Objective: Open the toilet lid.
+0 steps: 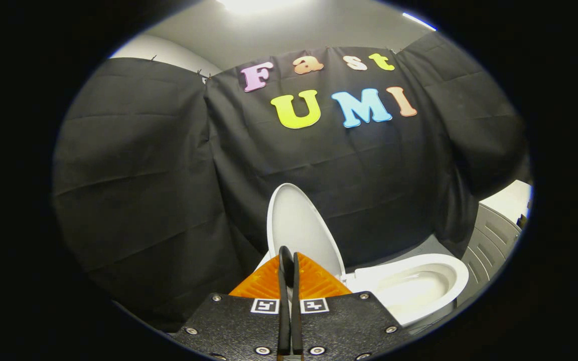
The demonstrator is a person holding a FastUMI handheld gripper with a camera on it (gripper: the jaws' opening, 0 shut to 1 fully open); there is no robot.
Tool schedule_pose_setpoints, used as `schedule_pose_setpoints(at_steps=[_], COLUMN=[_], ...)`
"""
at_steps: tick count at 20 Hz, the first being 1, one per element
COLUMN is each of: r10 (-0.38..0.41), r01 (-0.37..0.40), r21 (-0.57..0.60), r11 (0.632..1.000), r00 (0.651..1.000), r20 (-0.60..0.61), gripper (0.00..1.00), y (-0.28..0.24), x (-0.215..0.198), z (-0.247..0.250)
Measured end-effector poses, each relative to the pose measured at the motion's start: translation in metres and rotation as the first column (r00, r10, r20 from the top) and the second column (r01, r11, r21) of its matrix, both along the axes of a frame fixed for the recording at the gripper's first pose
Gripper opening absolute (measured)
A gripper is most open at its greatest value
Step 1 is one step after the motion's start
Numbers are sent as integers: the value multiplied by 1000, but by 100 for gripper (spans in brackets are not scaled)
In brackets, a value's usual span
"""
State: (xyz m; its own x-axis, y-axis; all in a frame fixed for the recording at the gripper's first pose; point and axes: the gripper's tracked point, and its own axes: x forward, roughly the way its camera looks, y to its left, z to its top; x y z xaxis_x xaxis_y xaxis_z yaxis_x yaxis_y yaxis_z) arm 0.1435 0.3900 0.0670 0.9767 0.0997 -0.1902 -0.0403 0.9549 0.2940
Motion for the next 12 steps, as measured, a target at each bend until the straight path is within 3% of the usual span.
schedule_pose_setpoints(at_steps=[12], r10=[103], r01=[-103], r21=[-24], r11=[994], r00=[994], r20=[-23], gripper=[2], y=[37], x=[4], z=[-2])
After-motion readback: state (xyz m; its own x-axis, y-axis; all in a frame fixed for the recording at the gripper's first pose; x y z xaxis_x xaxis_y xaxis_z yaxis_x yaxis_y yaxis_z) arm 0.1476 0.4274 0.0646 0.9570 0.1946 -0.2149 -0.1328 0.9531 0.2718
